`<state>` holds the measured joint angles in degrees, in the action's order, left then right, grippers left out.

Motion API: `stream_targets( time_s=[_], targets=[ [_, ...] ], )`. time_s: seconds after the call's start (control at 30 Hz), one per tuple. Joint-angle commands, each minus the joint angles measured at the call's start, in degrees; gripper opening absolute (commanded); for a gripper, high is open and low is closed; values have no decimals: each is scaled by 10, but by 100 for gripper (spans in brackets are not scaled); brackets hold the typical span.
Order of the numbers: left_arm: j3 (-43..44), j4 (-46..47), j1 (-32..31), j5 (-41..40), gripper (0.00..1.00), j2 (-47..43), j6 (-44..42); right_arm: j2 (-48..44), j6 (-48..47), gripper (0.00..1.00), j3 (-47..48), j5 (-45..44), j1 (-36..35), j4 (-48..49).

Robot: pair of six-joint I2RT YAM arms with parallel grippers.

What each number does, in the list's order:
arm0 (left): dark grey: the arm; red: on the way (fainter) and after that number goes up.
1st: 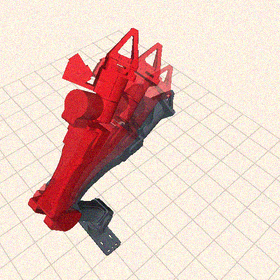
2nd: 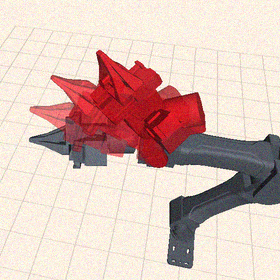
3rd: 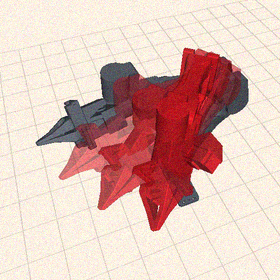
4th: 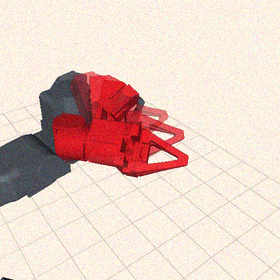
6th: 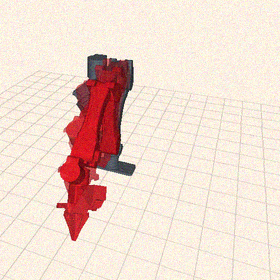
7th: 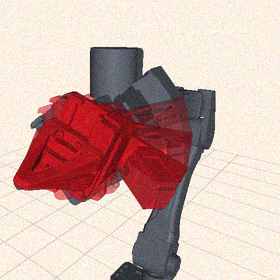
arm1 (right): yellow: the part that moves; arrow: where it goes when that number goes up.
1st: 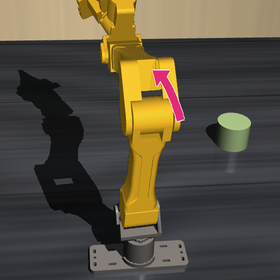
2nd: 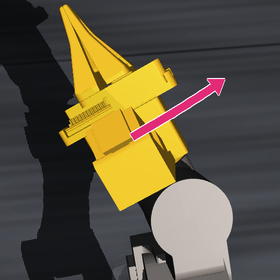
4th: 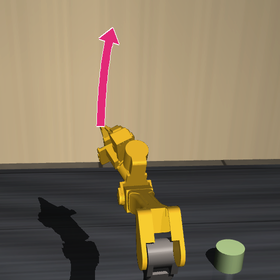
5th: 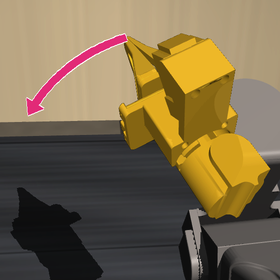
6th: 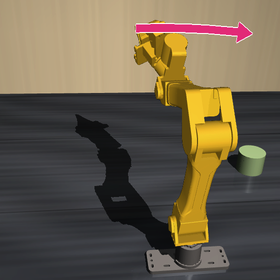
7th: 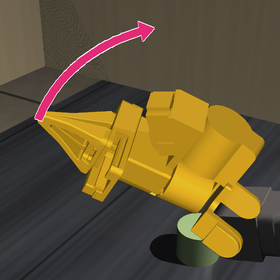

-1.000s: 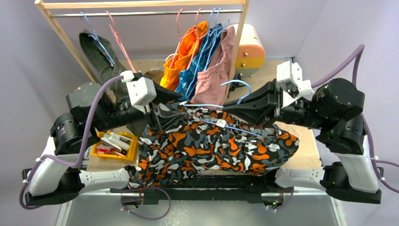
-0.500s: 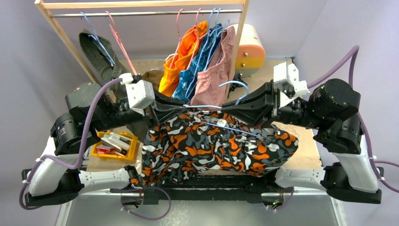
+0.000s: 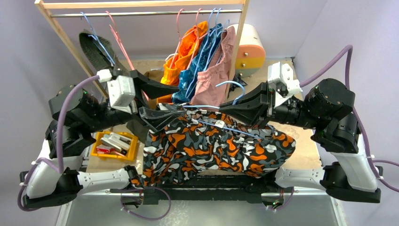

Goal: Place the shorts on the hanger
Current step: Place the hanger at the clothesline.

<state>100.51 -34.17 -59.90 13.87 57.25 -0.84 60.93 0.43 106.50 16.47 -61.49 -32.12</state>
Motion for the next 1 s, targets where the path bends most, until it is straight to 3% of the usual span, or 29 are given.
stream_targets(
  time_s=[0.0,0.23,0.37,0.5,0.6,0.8,0.97],
  targets=[
    [2,69,0,-29,61,-15,16,7,0,0,48,-66,-1,-8],
    [-114,196,0,-227,61,-127,26,-6,-11,0,151,-219,-1,-102],
    [-141,181,0,-244,61,-149,31,20,-14,0,215,-267,-1,-186],
    [-149,162,0,-240,61,-146,32,18,-3,0,206,-318,-1,-211],
    [-151,159,0,-237,61,-142,31,10,-2,0,212,-293,-1,-207],
    [-177,180,0,-227,61,-136,31,-66,2,0,186,-146,-1,-113],
    [-180,234,0,-226,59,-99,42,-45,13,0,247,-109,-1,-150]
  ],
)
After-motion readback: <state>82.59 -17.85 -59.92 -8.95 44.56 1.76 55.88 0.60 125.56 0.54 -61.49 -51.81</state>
